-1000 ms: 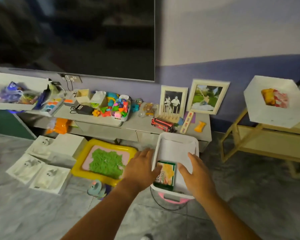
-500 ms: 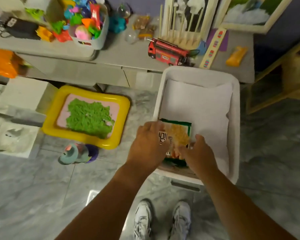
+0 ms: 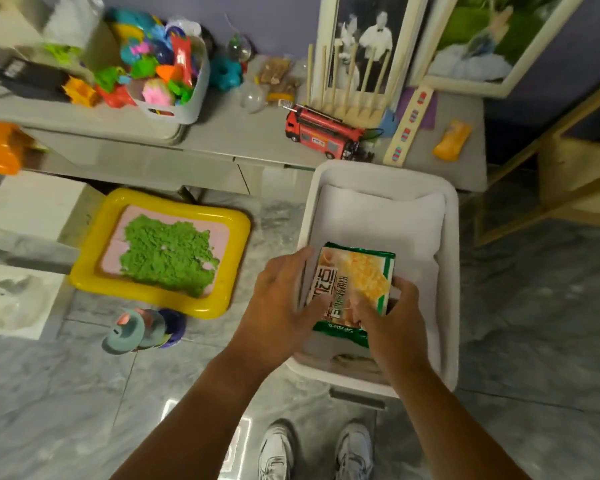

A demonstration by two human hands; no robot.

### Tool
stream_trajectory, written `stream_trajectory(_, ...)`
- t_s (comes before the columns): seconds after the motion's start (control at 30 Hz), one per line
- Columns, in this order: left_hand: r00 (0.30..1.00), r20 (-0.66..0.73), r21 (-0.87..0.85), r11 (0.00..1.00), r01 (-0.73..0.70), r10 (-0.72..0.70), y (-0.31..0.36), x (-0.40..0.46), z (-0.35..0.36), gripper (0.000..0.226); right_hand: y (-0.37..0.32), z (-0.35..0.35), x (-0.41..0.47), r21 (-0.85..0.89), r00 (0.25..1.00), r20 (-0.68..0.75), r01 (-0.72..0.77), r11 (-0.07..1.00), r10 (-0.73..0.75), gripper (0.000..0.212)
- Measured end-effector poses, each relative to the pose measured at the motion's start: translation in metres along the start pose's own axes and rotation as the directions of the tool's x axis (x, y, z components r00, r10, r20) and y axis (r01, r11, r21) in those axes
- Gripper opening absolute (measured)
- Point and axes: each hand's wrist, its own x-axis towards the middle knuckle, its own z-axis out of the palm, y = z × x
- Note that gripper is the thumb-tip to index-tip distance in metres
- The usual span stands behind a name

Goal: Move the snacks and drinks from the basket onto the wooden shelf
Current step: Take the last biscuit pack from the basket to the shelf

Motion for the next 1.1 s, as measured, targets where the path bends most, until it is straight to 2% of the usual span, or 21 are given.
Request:
stream_trajectory(0.07, 0.997, 0.074, -0.117, 0.993, 0.021, -0.012, 0.025, 0.005, -0.018, 0.068, -0.033, -0.024, -0.010, 0.071, 0.994, -0.024, 0.109, 0.992, -0.107, 0.061)
stream_trajectory(0.13, 0.992, 0.122, -0.206, 0.978, -0.011, 0.037, 0.063, 0.011, -0.039, 0.067, -0.076, -0.051, -0.021, 0.134, 0.978, -0.010, 0.207, 0.969, -0.207, 0.063)
stream_trajectory(0.23, 0.984, 0.032, -0.171, 0.971, -0.166, 0.174, 0.132, 0.013, -0.079, 0.069, -0.147, -0.091, -0.039, 0.179, 0.940, 0.009, 0.335, 0.925, -0.342, 0.060)
stream_trajectory(0.33, 0.960, -0.072, -0.143, 0.950, -0.279, 0.271, 0.195, 0.007, -0.122, 0.069, -0.212, -0.129, -0.067, 0.118, 0.890, -0.029, 0.455, 0.883, -0.455, 0.073)
stream_trajectory(0.47, 0.918, -0.077, -0.118, 0.911, -0.396, 0.389, 0.276, -0.028, -0.169, 0.069, -0.275, -0.181, -0.120, -0.068, 0.823, -0.081, 0.558, 0.827, -0.562, 0.078)
stream_trajectory(0.53, 0.895, -0.065, -0.100, 0.889, -0.447, 0.442, 0.311, -0.048, -0.185, 0.069, -0.294, -0.207, -0.149, -0.138, 0.802, -0.117, 0.571, 0.809, -0.586, 0.079)
stream_trajectory(0.73, 0.849, -0.027, 0.029, 0.849, -0.528, 0.528, 0.416, -0.087, -0.191, 0.073, -0.327, -0.290, -0.198, -0.191, 0.760, -0.218, 0.582, 0.790, -0.612, 0.080)
stream_trajectory(0.87, 0.832, -0.012, 0.070, 0.831, -0.552, 0.554, 0.478, -0.085, -0.165, 0.075, -0.334, -0.352, -0.199, -0.191, 0.734, -0.282, 0.588, 0.786, -0.618, 0.077)
stream_trajectory(1.1, 0.817, 0.047, 0.043, 0.816, -0.577, 0.575, 0.566, -0.067, -0.076, 0.074, -0.312, -0.478, -0.187, -0.236, 0.748, -0.304, 0.541, 0.807, -0.590, 0.078)
